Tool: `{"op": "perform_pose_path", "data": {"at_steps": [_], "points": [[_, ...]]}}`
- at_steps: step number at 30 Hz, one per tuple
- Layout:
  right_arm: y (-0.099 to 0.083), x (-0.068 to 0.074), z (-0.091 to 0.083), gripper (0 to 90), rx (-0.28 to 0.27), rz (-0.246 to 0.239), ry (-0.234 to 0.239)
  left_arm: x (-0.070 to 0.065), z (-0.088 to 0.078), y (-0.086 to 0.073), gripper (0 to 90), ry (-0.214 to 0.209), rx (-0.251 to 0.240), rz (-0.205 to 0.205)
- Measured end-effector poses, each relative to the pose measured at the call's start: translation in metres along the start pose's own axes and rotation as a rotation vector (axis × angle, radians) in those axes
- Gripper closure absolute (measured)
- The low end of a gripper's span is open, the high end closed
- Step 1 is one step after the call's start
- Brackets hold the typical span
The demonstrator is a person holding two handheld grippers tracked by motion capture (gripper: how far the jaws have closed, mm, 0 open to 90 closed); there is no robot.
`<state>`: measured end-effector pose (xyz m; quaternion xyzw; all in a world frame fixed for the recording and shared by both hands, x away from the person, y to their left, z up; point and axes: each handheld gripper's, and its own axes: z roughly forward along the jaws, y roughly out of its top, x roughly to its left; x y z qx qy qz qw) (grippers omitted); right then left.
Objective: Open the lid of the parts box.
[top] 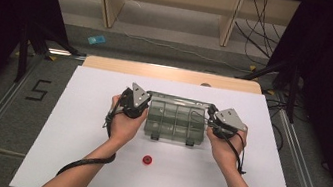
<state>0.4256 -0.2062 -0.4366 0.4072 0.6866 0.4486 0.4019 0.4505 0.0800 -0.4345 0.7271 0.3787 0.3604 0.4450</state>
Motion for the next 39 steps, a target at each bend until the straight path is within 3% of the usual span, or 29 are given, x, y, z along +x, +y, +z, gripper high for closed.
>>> {"op": "perform_pose_path", "data": {"at_steps": [9,35,39], "points": [[0.003,-0.002,0.003,85.1,-0.003,0.002,-0.005,0.003,0.002,0.003,85.6,0.0,0.012,0.005],[0.009,-0.006,0.013,85.5,-0.005,0.021,-0.007,0.011,0.013,0.011,85.6,-0.016,0.019,-0.047],[0.01,-0.007,0.014,85.6,-0.001,0.024,-0.017,0.014,0.015,0.013,85.6,-0.017,0.009,-0.022]]}}
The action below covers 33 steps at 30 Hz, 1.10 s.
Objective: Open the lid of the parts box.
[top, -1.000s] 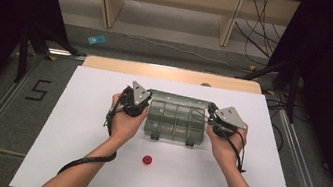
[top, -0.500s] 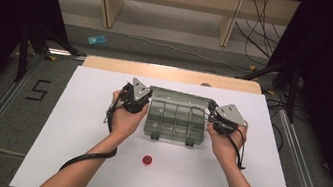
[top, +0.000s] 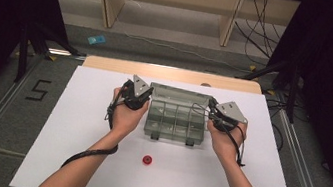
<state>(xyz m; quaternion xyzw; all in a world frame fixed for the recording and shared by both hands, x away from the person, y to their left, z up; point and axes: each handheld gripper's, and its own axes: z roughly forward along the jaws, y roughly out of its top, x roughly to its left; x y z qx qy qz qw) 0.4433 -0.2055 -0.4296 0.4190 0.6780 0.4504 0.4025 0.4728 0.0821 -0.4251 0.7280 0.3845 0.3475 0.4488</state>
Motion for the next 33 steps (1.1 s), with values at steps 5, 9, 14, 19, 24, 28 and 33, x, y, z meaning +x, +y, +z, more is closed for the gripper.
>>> {"op": "perform_pose_path", "data": {"at_steps": [5,9,14,19,24,28,33], "points": [[0.001,-0.001,0.002,85.6,-0.012,0.006,0.001,0.0,0.001,0.0,85.5,0.009,0.012,-0.024],[0.002,-0.001,0.004,85.6,-0.011,0.012,0.004,0.0,0.002,0.0,85.4,-0.005,0.015,-0.029],[0.003,-0.003,0.006,85.7,-0.013,0.011,0.006,0.001,0.003,0.001,85.4,-0.004,0.016,-0.031],[0.004,-0.003,0.008,85.7,-0.012,0.023,0.005,0.002,0.006,0.002,85.4,-0.009,0.017,-0.049],[0.005,-0.004,0.01,85.6,-0.016,0.019,0.001,0.003,0.008,0.002,85.3,-0.008,0.016,-0.053],[0.005,-0.005,0.012,85.6,-0.017,0.026,0.005,0.004,0.011,0.003,85.2,-0.005,0.021,-0.052],[0.006,-0.005,0.014,85.6,-0.009,0.028,-0.001,0.005,0.012,0.003,85.2,-0.007,0.025,-0.056]]}}
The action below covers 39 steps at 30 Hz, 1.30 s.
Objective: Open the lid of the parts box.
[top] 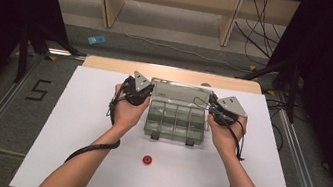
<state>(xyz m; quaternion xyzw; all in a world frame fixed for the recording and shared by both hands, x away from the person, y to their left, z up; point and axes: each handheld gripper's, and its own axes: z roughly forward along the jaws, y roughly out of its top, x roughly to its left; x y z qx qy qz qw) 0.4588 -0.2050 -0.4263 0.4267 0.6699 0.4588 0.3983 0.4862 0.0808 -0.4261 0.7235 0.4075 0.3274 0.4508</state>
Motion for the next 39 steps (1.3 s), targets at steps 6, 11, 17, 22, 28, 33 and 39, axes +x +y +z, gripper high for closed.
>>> {"op": "perform_pose_path", "data": {"at_steps": [6,11,17,22,28,33,39], "points": [[0.001,-0.001,0.001,85.7,-0.001,0.003,0.006,0.001,0.002,0.001,85.1,0.007,0.002,-0.002],[0.002,-0.002,0.004,85.7,-0.009,0.004,0.004,0.002,0.005,0.001,85.0,0.001,0.006,-0.013],[0.003,-0.002,0.006,85.7,0.003,0.013,0.003,0.003,0.008,0.002,84.9,0.002,0.008,-0.02],[0.003,-0.003,0.009,85.7,-0.012,0.018,0.006,0.003,0.009,0.003,84.9,0.002,0.01,-0.023],[0.004,-0.004,0.01,85.6,-0.012,0.019,0.001,0.005,0.012,0.003,84.8,0.001,0.014,-0.028],[0.004,-0.005,0.012,85.6,-0.011,0.024,0.0,0.006,0.014,0.003,84.8,0.01,0.013,-0.03],[0.005,-0.005,0.014,85.6,-0.009,0.029,0.006,0.006,0.017,0.004,84.8,0.004,0.018,-0.039]]}}
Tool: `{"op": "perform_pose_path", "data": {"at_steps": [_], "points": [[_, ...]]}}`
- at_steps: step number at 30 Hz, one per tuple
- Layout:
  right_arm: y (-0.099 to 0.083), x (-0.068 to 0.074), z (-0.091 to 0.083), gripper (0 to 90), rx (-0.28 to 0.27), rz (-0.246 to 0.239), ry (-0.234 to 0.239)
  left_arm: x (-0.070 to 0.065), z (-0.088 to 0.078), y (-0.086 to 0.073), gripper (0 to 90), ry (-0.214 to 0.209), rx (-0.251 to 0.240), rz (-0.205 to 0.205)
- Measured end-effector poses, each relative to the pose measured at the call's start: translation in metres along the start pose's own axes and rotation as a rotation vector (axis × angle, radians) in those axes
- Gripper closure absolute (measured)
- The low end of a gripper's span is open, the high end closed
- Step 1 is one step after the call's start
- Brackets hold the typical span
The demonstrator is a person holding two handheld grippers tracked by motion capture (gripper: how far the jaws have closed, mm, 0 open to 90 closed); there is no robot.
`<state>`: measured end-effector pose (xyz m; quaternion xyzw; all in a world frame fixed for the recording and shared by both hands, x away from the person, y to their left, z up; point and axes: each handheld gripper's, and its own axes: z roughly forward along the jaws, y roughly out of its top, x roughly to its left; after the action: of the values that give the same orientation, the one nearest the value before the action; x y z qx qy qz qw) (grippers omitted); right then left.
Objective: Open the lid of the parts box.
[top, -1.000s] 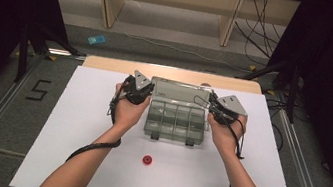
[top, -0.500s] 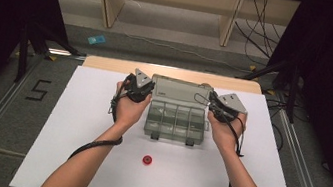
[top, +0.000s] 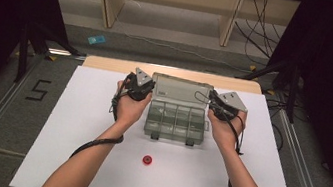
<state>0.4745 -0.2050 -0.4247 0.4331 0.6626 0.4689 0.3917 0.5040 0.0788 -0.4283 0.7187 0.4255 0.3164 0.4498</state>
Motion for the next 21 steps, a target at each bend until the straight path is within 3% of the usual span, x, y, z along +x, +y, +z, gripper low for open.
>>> {"op": "perform_pose_path", "data": {"at_steps": [10,21], "points": [[0.0013,-0.0007,0.004,85.2,0.003,-0.014,-0.005,0.0012,0.0044,0.0009,84.8,0.004,0.005,-0.013],[0.0013,-0.0028,0.0084,85.3,-0.008,0.005,-0.006,0.0023,0.0081,0.0013,85.0,0.005,0.012,-0.026]]}}
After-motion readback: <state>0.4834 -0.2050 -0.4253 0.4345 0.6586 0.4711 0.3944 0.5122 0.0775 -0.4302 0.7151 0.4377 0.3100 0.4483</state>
